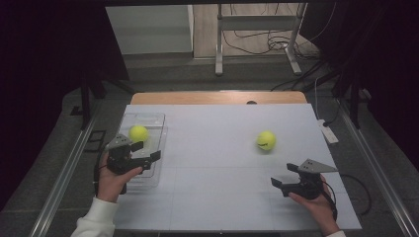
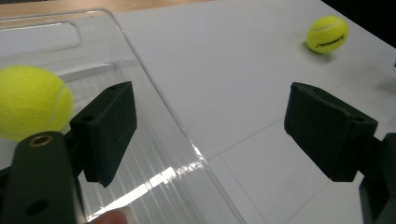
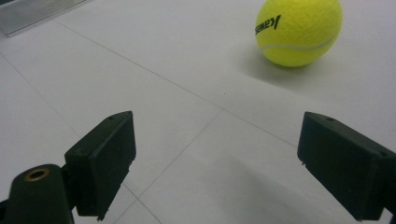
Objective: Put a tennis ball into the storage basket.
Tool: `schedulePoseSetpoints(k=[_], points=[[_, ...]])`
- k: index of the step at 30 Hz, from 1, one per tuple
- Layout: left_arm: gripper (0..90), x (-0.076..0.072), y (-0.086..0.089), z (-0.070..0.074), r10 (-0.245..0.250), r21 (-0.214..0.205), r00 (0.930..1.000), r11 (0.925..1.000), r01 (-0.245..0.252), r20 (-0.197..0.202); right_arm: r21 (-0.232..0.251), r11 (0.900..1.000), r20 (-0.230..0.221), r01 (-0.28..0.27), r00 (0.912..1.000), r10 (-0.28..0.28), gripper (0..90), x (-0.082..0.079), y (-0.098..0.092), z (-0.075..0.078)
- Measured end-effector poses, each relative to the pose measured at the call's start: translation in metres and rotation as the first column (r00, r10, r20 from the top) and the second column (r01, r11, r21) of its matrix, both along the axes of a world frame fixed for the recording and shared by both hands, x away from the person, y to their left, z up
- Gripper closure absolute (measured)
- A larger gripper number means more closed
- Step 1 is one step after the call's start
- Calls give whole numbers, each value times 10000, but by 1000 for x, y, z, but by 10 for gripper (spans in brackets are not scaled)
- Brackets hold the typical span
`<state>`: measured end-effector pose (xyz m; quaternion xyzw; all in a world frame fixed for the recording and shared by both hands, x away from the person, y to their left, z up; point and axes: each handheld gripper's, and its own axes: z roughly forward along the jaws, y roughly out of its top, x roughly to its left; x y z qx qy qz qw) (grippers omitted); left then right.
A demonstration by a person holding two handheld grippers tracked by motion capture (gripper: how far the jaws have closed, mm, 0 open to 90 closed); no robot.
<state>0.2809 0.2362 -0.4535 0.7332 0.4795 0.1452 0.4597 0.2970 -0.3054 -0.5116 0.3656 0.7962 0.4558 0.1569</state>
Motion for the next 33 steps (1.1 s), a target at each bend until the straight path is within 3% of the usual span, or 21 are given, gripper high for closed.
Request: schedulePoseSetpoints(k=[11,33], points=[[177,-6,-12,3,-631,-355,9979,9974,635,115,-100,9999,36,-31,10000,31,123,1,2,0],[177,-1,-44,9,-1355,-246,9901,9903,1365,359,-19,10000,2,7,10000,-7,122,1,2,0]])
